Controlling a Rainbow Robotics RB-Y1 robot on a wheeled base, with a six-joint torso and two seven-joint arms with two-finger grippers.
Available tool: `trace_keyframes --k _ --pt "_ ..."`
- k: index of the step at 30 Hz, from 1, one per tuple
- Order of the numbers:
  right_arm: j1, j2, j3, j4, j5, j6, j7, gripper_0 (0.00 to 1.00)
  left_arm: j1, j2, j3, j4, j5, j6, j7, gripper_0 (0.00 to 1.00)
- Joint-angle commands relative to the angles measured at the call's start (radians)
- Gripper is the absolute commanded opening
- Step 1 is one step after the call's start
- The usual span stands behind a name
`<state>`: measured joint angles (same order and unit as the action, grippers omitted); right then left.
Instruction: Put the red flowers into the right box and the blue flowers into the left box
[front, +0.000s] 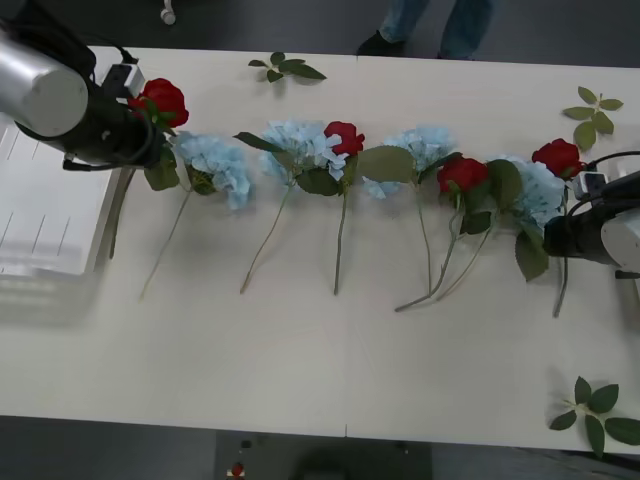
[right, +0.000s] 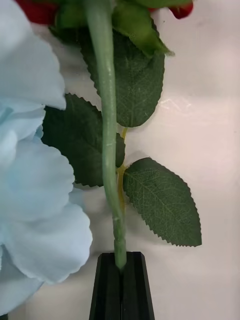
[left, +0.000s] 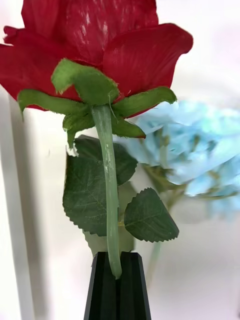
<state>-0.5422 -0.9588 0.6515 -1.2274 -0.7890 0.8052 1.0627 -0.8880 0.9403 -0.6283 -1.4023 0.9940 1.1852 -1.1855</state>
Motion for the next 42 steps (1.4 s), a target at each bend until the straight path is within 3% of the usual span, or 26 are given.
trace_keyframes --k 1,9,22,27,35,41,42 --pt "-0.004 -0.005 -0.007 -0.001 0.011 -0.008 -0.035 0.00 0.038 0.028 0.160 -0.072 0.012 0.097 -0.143 0.00" --pt "-0.005 -0.101 -0.024 -0.080 -0.019 0.006 -0.029 0.00 0.084 0.028 0.371 -0.165 0.015 0.244 -0.221 0.00" --pt "-0.005 -0.294 -0.181 -0.290 -0.144 0.310 -0.001 0.00 0.087 -0.011 0.381 -0.196 0.038 0.241 -0.180 0.00" --pt "-0.005 -0.376 -0.250 -0.374 -0.223 0.422 0.008 0.00 0.087 -0.075 0.381 -0.261 0.031 0.206 -0.046 0.00" --pt "-0.004 -0.442 -0.271 -0.313 -0.236 0.442 0.069 0.00 0.098 -0.173 0.381 -0.313 -0.037 0.163 0.072 0.00" --pt "-0.004 -0.442 -0.271 -0.170 -0.220 0.442 0.250 0.00 0.119 -0.189 0.381 -0.313 -0.101 0.159 0.063 0.00" --pt "-0.004 -0.442 -0.271 -0.139 -0.217 0.440 0.283 0.00 0.126 -0.189 0.381 -0.313 -0.106 0.159 0.056 0.04"
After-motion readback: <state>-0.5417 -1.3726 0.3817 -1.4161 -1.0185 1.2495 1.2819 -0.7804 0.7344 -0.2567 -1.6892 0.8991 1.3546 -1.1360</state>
